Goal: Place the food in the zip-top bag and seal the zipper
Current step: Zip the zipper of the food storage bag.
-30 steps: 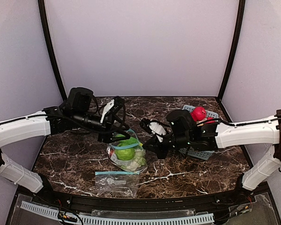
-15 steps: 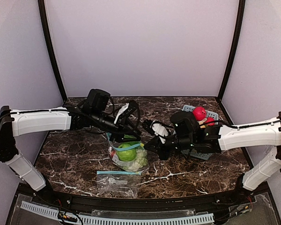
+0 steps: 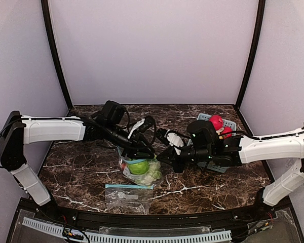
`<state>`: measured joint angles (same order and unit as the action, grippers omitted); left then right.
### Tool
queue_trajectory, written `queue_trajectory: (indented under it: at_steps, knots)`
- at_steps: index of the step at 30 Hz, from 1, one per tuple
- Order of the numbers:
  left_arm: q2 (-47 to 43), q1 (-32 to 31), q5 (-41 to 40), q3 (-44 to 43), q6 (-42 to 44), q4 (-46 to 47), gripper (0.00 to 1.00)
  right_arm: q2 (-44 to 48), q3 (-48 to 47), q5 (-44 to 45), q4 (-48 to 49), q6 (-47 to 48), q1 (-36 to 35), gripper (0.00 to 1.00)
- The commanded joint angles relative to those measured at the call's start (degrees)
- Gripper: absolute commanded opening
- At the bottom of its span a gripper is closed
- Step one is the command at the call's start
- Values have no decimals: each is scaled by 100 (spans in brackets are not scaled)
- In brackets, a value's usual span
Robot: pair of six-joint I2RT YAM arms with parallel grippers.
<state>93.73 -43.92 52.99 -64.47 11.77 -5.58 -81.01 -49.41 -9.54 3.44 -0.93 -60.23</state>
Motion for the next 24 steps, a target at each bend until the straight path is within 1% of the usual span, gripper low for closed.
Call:
queue_trajectory:
  at_steps: [1, 12, 14, 17, 20, 24]
  knots:
    - [34, -63, 4, -152, 237, -370, 31, 152, 54, -97, 394, -42, 31, 0]
    - [144, -202, -479, -236, 521, -578, 31, 125, 25, -152, 403, -35, 53, 0]
    - [141, -254, -679, -256, 645, -711, 31, 121, 28, -145, 402, -44, 58, 0]
    - [95, -312, -950, -249, 802, -789, 27, 117, 26, -158, 414, -47, 68, 0]
    - [62, -328, -1016, -242, 832, -795, 24, 99, 28, -148, 427, -67, 79, 0]
    - [48, -338, -1036, -255, 813, -809, 17, 102, 44, -64, 446, -110, 82, 0]
